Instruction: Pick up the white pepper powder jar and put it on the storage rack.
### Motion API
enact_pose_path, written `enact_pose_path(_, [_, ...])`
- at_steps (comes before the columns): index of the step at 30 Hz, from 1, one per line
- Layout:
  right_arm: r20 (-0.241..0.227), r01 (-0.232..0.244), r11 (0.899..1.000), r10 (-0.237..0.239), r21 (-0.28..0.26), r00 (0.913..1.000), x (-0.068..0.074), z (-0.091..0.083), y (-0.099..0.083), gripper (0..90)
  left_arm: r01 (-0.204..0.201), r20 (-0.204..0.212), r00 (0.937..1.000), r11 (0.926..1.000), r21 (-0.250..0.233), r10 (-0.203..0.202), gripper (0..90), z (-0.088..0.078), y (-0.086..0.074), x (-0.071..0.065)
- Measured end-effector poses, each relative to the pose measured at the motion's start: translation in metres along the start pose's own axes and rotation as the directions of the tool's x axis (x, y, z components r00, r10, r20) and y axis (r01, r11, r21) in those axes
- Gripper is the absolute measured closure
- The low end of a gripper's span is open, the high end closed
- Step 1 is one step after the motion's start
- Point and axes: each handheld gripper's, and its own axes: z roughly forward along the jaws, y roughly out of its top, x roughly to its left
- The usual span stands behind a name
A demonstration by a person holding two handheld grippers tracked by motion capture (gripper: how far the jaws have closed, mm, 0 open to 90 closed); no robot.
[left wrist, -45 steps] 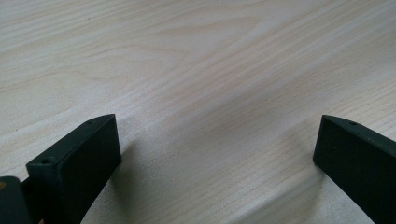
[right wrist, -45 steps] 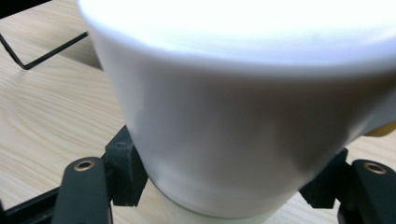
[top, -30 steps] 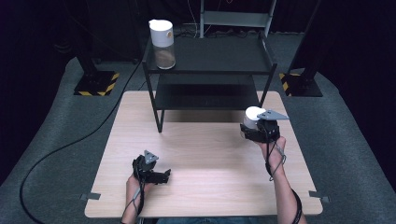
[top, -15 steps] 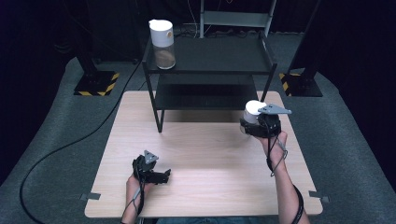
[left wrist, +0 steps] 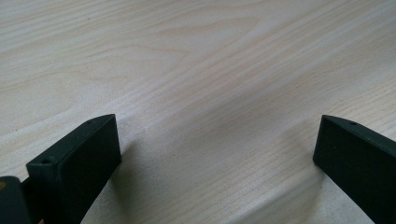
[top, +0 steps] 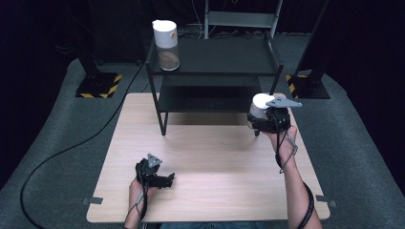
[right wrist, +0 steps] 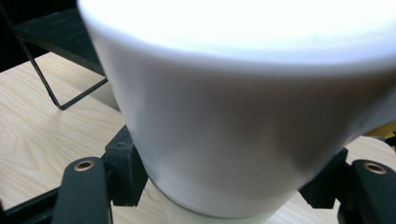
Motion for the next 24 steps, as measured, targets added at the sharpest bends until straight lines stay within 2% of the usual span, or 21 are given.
enact_pose_path(24, [0.003, 0.017, 0.999, -0.017, -0.028, 0.9998, -0.007, -0.019, 0.033, 30.3, -0.001, 0.000, 1.0000, 1.0000, -0.001, 0.001, 0.3, 0.000, 0.000, 0.000])
